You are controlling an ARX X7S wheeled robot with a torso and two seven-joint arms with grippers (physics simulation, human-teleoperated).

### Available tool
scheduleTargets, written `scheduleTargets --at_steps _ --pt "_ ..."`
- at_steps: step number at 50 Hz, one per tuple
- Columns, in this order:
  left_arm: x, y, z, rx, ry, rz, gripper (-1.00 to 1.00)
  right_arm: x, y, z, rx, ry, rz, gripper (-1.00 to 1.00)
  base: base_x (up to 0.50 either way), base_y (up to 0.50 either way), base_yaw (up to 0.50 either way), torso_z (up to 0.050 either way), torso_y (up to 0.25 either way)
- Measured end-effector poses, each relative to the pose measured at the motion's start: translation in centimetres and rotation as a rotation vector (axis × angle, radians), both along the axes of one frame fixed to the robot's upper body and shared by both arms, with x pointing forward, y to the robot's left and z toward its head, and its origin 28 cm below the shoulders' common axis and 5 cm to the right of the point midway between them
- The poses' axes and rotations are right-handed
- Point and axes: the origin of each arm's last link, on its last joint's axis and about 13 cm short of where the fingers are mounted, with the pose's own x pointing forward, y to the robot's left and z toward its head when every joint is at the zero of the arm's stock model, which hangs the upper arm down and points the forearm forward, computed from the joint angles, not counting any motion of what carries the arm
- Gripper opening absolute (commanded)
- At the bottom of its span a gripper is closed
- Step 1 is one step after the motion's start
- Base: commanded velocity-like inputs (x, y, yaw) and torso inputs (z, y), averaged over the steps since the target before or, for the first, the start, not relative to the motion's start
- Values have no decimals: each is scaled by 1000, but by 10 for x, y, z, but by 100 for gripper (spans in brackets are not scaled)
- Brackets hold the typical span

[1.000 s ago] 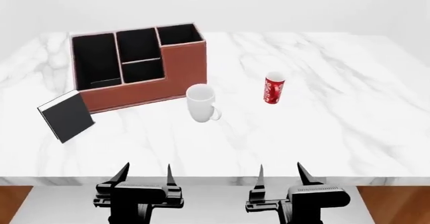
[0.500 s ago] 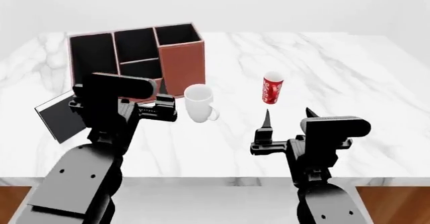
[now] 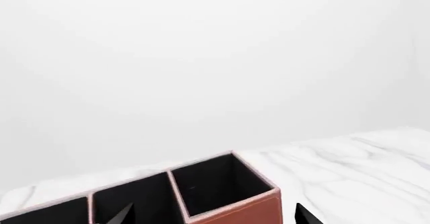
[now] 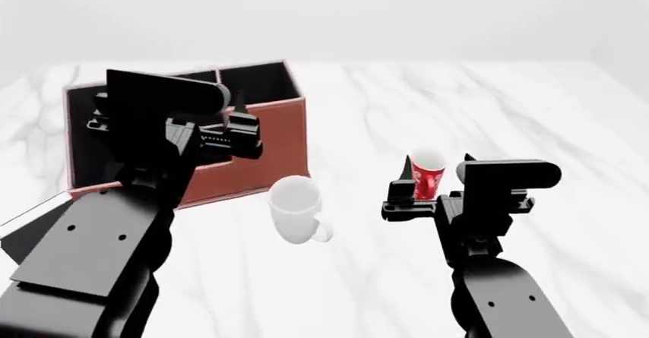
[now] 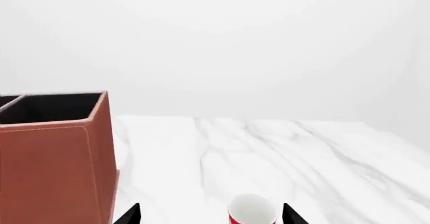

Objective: Pick up the red mug and place it to the right of the caddy.

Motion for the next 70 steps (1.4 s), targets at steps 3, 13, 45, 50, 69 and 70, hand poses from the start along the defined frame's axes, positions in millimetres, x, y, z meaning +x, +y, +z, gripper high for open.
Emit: scheduleTargets --at_steps 3,13,45,50,69,70 --pt "0 0 1 3 -1 1 100 1 0 0 0 2 -1 100 500 0 0 0 0" --pt "0 0 2 9 -4 3 100 2 0 -2 0 8 -1 100 500 0 0 0 1" --pt "-2 2 1 25 -11 23 100 -7 -10 -10 -11 10 -59 100 145 0 0 0 1" --pt "-2 3 1 26 -11 25 100 -17 -17 -18 -24 28 -84 100 0 0 0 0 0" --pt "-3 3 -1 28 -8 27 100 -55 -30 -47 -65 135 -91 100 0 0 0 0 0" --pt "-3 3 -1 29 -8 27 100 -55 -30 -48 -66 140 -90 100 0 0 0 0 0"
